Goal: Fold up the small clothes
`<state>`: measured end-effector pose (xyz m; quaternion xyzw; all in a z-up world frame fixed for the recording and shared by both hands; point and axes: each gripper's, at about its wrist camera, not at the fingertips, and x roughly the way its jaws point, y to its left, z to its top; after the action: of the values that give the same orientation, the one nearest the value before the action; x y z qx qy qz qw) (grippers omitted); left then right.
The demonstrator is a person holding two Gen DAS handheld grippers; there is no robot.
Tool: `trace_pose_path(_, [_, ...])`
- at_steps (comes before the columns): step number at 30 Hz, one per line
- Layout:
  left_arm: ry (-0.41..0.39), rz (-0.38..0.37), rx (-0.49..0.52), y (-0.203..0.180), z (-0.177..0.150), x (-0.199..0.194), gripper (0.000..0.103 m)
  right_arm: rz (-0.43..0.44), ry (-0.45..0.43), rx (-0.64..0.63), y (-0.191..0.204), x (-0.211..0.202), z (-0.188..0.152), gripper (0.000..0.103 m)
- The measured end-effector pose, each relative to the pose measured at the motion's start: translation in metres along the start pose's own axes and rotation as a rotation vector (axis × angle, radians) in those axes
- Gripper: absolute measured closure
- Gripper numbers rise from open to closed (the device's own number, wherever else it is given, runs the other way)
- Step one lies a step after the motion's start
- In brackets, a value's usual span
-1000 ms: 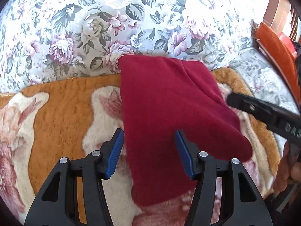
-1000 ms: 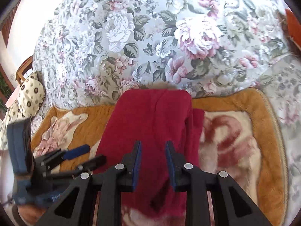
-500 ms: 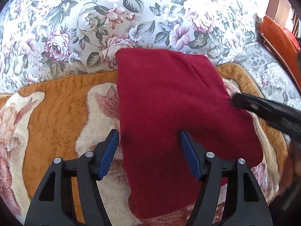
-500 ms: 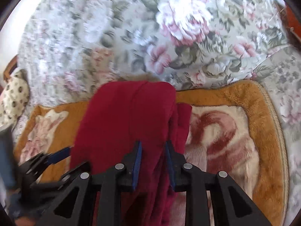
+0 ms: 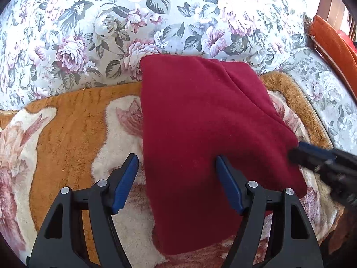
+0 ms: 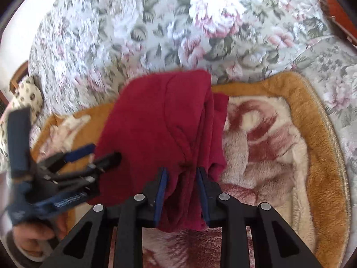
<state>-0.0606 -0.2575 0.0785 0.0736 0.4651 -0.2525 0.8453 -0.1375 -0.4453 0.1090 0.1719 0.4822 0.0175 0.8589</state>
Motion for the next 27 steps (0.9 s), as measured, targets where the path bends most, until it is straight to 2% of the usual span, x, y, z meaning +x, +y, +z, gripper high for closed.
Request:
trace_pose_path(2, [0.004, -0.009, -0.007, 0.002, 0.0, -0.003, 0.031, 0.006, -0.036, 0.011, 0.001, -0.009, 0.007, 0.07])
trace_pose_path(4, [-0.006, -0.024, -0.019, 0.007, 0.002, -0.007, 0.031, 0.011, -0.049, 0.034, -0.001, -0.012, 0.013, 0.054])
trace_pose_path(7, [-0.013, -0.084, -0.086, 0.023, 0.006, -0.013, 0.031, 0.01, -0.046, 0.078, -0.009, -0.007, 0.022, 0.051])
trace_pose_path(9, [-0.006, -0.127, -0.126, 0.032, 0.01, -0.012, 0.031, 0.013, -0.026, 0.115, -0.017, 0.001, 0.028, 0.046])
trace_pose_path(12, [0.046, -0.205, -0.186, 0.045, 0.015, -0.001, 0.024, 0.055, -0.015, 0.184, -0.033, 0.015, 0.033, 0.038])
trace_pose_path(15, [0.082, -0.283, -0.228, 0.051, 0.017, 0.013, 0.024, 0.103, 0.008, 0.239, -0.045, 0.034, 0.038, 0.035])
trace_pose_path(18, [0.106, -0.328, -0.251, 0.054, 0.019, 0.028, 0.021, 0.14, 0.024, 0.282, -0.054, 0.049, 0.04, 0.031])
trace_pose_path(23, [0.114, -0.38, -0.256, 0.052, 0.022, 0.044, 0.014, 0.194, 0.036, 0.315, -0.065, 0.073, 0.042, 0.027])
trace_pose_path(27, [0.118, -0.394, -0.259, 0.051, 0.024, 0.056, 0.009, 0.23, 0.024, 0.331, -0.069, 0.082, 0.042, 0.026])
